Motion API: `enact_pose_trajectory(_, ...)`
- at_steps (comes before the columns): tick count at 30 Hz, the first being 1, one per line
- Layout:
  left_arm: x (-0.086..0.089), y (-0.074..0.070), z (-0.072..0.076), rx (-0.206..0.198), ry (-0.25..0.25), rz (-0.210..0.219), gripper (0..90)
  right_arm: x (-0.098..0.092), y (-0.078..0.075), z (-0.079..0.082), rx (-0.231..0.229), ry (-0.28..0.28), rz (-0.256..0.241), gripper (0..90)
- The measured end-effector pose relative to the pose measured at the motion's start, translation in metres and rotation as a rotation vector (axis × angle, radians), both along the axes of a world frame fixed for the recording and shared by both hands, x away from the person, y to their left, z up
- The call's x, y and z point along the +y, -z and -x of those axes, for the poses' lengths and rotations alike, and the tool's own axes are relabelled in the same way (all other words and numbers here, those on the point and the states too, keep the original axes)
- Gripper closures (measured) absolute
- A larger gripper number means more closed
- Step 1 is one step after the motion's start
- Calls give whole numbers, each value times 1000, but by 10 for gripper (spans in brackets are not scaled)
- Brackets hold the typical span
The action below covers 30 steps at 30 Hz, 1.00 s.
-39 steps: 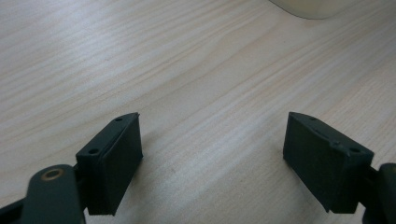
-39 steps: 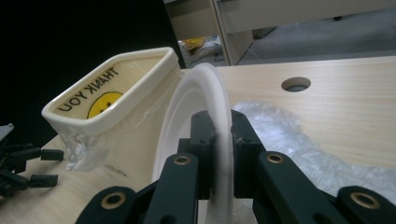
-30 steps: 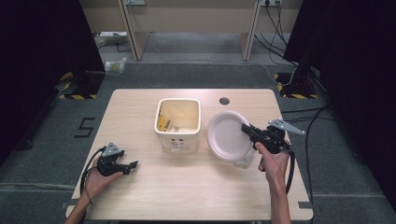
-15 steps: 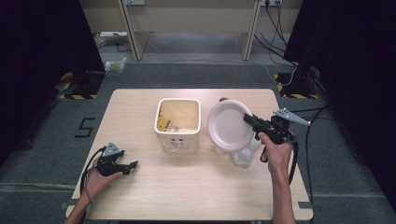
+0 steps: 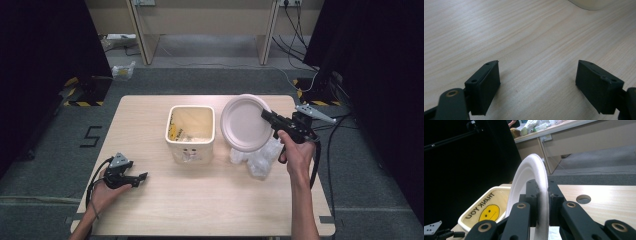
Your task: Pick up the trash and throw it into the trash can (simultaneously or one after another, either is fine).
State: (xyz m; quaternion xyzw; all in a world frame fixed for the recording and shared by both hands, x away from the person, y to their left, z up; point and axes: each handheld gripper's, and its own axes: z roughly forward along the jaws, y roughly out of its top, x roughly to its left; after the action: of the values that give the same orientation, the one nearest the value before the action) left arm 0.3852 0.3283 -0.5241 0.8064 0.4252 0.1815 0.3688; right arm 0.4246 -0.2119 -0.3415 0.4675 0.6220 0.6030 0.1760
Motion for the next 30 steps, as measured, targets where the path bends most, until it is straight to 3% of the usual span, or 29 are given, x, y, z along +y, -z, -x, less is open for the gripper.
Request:
enact_pose_trajectory(13, 0, 0, 0, 0, 0, 0, 186, 21, -20, -18, -14, -7, -6, 825)
enact_pose_trajectory(30, 0, 0, 0, -2, -1, 1, 186, 56, -29, -35, -19, -43, -45, 825)
